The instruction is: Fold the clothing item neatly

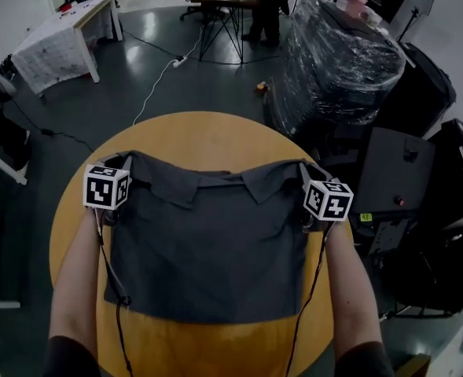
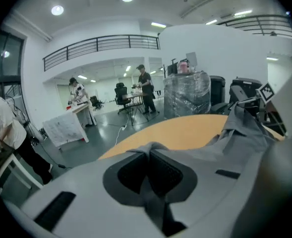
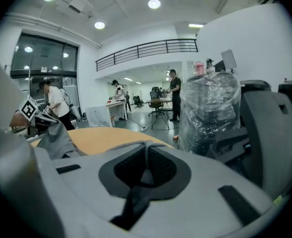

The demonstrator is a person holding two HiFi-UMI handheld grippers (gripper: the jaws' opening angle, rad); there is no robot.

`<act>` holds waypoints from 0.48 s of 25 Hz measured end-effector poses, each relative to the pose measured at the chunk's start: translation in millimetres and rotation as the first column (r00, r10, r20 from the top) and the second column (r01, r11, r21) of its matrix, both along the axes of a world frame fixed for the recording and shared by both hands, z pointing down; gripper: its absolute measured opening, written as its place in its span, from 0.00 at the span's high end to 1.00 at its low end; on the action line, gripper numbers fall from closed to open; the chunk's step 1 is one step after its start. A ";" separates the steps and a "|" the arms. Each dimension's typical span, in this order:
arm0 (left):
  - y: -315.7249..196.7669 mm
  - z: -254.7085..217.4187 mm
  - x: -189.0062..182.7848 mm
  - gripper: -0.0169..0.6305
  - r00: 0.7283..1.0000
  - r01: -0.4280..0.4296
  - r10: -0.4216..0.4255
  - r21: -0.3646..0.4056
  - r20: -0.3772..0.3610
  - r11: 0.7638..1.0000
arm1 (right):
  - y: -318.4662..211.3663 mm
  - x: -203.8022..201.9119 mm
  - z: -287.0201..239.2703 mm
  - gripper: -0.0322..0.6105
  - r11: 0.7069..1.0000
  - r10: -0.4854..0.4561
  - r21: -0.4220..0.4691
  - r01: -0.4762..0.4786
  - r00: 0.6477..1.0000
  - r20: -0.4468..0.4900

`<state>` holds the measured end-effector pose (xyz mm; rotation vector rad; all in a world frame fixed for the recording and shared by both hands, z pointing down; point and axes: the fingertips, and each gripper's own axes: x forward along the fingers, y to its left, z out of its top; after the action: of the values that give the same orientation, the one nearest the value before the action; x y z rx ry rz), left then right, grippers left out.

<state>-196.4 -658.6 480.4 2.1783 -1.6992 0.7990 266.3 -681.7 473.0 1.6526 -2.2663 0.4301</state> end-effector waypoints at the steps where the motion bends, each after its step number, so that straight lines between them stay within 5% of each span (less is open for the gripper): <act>1: -2.9 14.9 -6.2 0.95 1.000 0.002 -0.001 -0.041 0.023 0.999 | -5.8 5.2 13.6 0.95 0.999 0.022 -0.024 -0.022 1.000 0.004; 4: -6.5 46.5 -30.3 0.92 0.994 0.004 0.011 -0.136 0.112 0.991 | -16.1 18.3 47.0 0.95 0.994 0.062 -0.088 -0.062 0.998 -0.004; 12: -5.9 93.7 -49.4 0.83 0.990 -0.006 0.038 -0.232 0.133 0.973 | -21.6 43.3 93.3 0.83 0.982 0.097 -0.154 -0.109 0.992 -0.084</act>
<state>-245.8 -664.5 574.2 2.0293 -1.5552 1.1155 309.6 -703.3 566.2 1.6811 -2.0423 0.5474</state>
